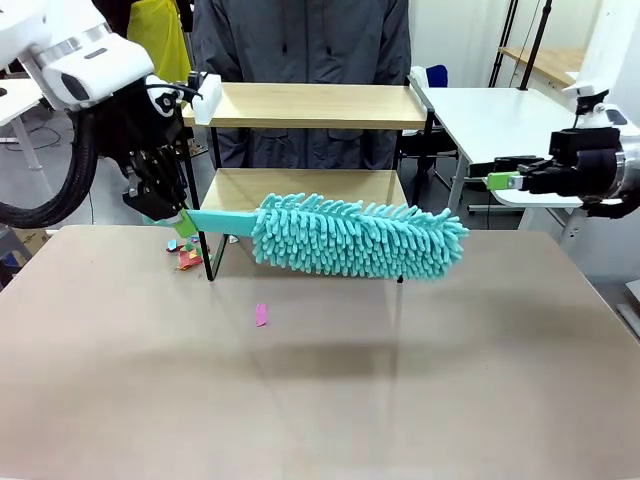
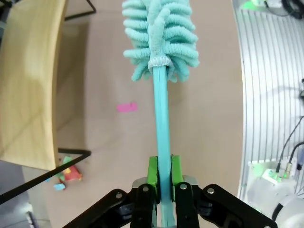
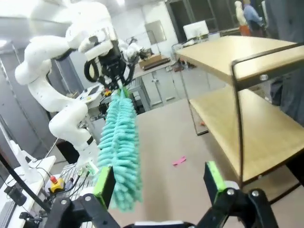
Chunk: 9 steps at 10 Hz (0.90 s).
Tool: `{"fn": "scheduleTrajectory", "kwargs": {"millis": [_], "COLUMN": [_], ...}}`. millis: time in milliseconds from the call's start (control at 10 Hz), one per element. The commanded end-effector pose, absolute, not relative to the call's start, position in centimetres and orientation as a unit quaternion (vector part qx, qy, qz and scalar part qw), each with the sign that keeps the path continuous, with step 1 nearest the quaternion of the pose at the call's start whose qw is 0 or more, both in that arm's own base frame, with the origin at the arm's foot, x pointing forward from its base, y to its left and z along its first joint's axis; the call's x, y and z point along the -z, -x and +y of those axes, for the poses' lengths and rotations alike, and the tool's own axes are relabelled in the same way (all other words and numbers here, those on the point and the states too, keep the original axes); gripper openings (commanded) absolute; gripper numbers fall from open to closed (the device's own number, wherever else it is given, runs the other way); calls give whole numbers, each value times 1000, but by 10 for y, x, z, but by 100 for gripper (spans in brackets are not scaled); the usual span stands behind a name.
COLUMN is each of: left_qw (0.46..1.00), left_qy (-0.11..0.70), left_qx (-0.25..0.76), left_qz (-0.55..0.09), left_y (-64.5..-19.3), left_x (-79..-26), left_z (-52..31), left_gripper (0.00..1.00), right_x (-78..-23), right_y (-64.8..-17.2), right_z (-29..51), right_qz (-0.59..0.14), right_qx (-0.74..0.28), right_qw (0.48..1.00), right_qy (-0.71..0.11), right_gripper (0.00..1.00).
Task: Clean the shelf.
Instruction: Hand the Duster back to the human.
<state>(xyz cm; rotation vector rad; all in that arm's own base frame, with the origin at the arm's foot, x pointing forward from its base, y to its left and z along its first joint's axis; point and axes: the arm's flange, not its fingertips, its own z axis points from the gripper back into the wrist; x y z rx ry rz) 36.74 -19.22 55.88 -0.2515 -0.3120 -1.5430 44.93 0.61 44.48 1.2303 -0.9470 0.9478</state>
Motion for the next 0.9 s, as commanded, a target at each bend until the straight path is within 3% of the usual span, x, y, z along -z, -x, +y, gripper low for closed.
{"fn": "scheduleTrajectory", "kwargs": {"millis": [0,200,300,500,800], "left_qw": [705,705,705,705,705], "left_qy": [110,110,110,110,110], "left_qx": [688,688,688,688,688], "left_qz": [-137,-137,-137,-137,-137], "left_y": [-370,-370,-370,-370,-370], "left_x": [-564,-564,-564,-564,-564], "left_z": [-191,-191,-191,-191,-191], "left_gripper": [13,13,13,13,13], "right_x": [-448,-444,-422,-391,-360], "right_y": [-445,-450,-428,-405,-388], "right_z": [13,3,1,5,20], "right_qz": [-401,-411,-441,-481,-490], "right_qx": [-426,-409,-425,-461,-453], "right_qw": [613,615,625,581,572], "right_qy": [-531,-534,-484,-467,-477], "right_gripper": [100,100,100,100,100]}}
